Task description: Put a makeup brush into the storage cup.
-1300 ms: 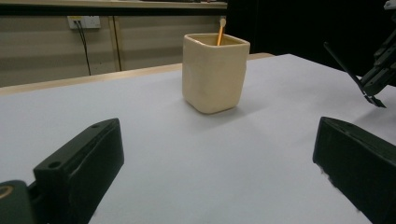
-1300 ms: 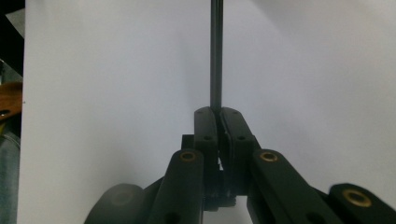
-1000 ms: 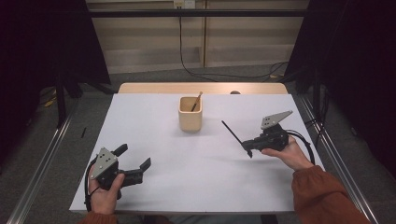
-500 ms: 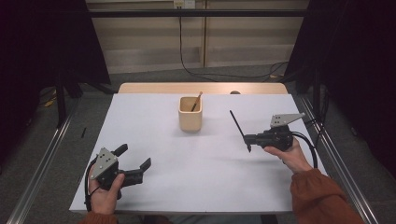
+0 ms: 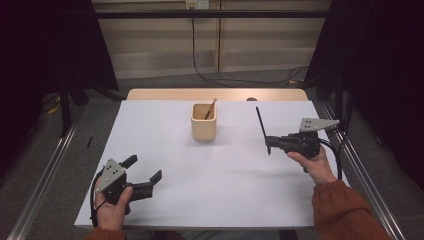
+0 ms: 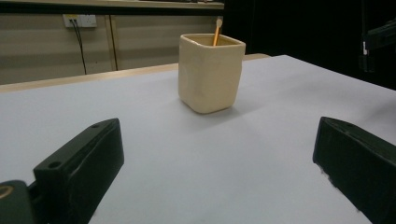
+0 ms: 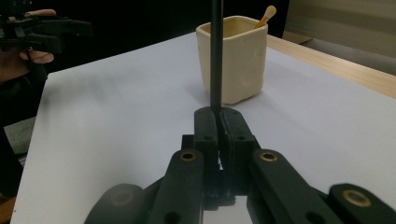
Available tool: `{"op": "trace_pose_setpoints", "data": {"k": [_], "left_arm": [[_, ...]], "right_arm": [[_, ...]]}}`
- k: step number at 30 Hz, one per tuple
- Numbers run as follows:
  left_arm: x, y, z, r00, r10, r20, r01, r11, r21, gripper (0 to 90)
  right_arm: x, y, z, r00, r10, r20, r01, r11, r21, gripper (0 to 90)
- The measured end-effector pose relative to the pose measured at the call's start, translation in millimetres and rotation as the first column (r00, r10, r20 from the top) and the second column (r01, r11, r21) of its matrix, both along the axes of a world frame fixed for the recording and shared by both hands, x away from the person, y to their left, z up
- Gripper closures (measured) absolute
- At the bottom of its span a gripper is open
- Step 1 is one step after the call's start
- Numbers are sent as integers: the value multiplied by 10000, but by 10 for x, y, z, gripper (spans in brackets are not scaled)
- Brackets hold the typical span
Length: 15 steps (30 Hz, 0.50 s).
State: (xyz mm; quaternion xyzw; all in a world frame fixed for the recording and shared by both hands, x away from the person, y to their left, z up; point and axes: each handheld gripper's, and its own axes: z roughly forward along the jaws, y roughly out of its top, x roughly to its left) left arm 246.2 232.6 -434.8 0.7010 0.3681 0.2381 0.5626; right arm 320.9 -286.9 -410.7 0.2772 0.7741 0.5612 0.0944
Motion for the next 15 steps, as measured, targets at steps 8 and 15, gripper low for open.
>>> {"op": "trace_pose_setpoints", "data": {"k": [8,15], "left_arm": [[-33,31,8,9999,135,24,-135,9999,-90,19],[-33,27,10,9999,140,54,-140,9999,-74,19]], "right_arm": [[-74,74,82,9991,422,-67,-422,9991,13,861],[-122,227,106,9951,972,-203,-974,9952,-94,861]]}}
